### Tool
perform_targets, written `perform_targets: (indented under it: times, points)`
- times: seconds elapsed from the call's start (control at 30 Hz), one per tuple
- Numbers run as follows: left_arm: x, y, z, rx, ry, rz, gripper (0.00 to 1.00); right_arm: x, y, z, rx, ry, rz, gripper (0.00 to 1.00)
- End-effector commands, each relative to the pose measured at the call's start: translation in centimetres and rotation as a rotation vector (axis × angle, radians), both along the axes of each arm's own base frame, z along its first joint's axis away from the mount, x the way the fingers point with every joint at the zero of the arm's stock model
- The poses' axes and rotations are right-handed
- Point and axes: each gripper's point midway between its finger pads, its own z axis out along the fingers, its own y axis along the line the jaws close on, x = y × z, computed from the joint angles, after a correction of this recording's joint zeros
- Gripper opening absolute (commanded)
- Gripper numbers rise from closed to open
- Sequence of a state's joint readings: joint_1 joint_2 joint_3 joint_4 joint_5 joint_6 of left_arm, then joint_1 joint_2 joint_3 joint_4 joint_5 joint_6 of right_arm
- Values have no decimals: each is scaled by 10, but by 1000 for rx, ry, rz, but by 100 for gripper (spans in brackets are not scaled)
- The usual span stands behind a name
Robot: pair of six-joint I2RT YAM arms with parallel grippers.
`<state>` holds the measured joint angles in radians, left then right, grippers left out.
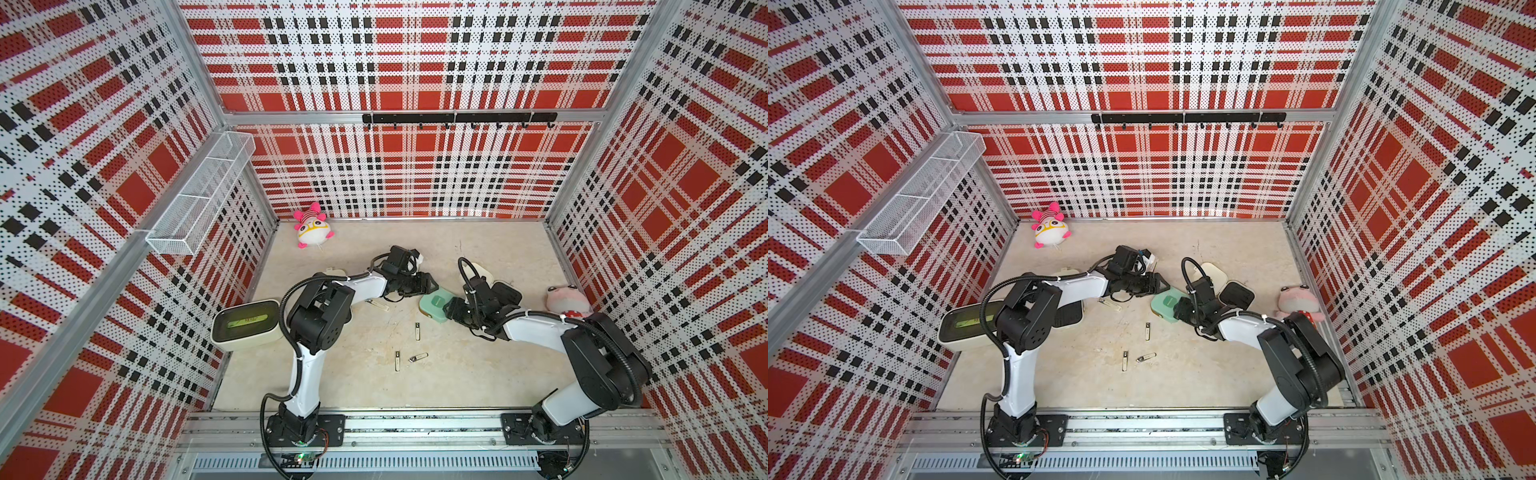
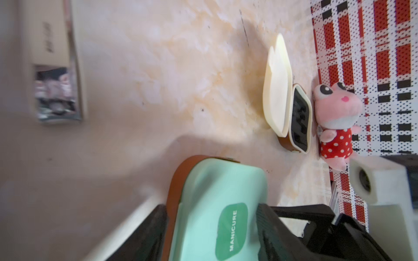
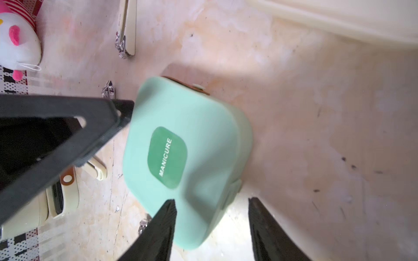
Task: Organize nail clipper sets
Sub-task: Close the storage box at the center of the board, then move the storage box to the center of the board.
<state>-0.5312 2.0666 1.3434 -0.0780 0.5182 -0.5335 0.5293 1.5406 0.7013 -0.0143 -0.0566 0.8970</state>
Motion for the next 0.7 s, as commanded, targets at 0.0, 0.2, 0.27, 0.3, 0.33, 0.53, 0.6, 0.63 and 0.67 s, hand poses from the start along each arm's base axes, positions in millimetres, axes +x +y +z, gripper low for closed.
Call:
perform_targets:
  times: [0.0, 0.2, 0.27, 0.3, 0.33, 0.53, 0.6, 0.63, 0.67]
  points:
    - [23, 25, 59, -49, -88, 88, 68, -2, -6, 20, -115, -36, 59, 60]
    - [28, 74, 107, -86, -186, 223, 69, -17, -4, 19, -357, -7, 181, 68]
    - [24, 91, 114, -88, -204, 262, 69, -22, -1, 17, -426, 3, 202, 70]
    - [21, 96, 115, -89, -209, 274, 69, -24, 2, 14, -435, 11, 216, 71]
    - [17, 103, 116, -90, -211, 287, 69, -22, 3, 14, -458, 5, 212, 73]
    - [-4, 134, 115, -115, -195, 336, 70, -19, 20, -1, -453, 19, 226, 80]
    - [-8, 141, 115, -117, -194, 347, 70, -17, 25, -8, -461, 27, 231, 81]
    - [-9, 146, 115, -120, -193, 353, 70, -16, 27, -12, -468, 34, 234, 81]
    - [-11, 149, 115, -121, -190, 356, 70, -14, 29, -13, -471, 35, 235, 81]
